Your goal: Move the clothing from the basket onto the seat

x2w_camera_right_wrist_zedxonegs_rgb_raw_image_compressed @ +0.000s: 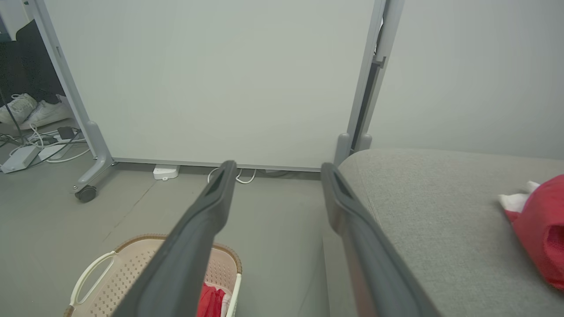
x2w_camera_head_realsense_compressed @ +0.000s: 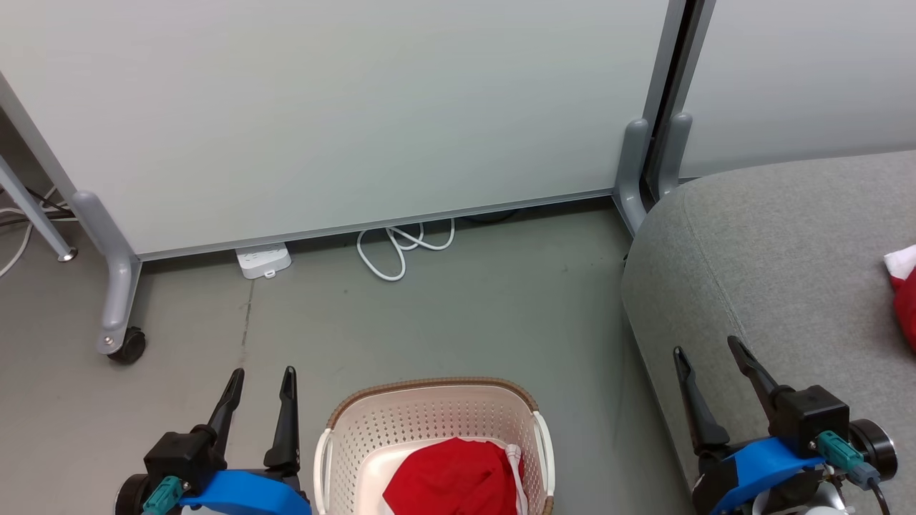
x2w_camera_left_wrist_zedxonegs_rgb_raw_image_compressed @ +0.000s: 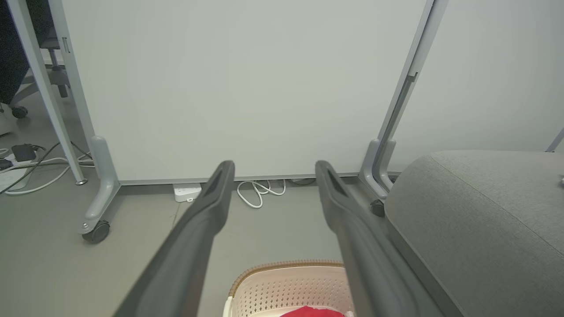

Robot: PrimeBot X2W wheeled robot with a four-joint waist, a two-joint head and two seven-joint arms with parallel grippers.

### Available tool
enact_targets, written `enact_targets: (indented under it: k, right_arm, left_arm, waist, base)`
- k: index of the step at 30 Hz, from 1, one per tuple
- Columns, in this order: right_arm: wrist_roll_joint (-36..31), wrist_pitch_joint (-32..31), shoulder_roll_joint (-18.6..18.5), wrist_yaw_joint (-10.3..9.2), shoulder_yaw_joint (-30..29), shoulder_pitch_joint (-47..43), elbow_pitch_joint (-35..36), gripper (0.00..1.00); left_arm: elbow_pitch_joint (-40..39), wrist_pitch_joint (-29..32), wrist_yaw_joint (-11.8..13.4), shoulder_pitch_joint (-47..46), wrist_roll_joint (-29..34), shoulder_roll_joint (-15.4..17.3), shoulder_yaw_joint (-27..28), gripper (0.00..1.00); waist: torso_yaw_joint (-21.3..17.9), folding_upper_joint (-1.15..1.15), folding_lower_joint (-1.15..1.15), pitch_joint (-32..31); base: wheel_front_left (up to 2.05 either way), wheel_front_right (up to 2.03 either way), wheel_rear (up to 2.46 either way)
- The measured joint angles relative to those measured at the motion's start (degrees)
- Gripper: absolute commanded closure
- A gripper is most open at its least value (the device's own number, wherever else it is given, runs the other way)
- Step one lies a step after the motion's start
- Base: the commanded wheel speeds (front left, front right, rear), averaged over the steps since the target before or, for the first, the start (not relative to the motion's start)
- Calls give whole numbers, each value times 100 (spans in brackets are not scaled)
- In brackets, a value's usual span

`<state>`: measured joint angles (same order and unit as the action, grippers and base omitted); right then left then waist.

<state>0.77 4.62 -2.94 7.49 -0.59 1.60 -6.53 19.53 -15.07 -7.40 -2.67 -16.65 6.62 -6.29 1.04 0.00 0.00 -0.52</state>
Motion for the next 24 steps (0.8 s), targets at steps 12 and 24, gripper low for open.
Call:
enact_targets:
  k: [12,24]
  right_arm:
    - [38,23,0,0,41,1,-2,0]
    - [75,20,1,0,149,150,73,0]
  left_arm:
    - [11,0,0,-1,5,-49,-18,0]
    - [4,0,1,-69,19,-52,-112,0]
  waist:
    - [55,0,0,24]
    - [-56,0,0,353]
  base:
    - [0,0,0]
    - [0,0,0]
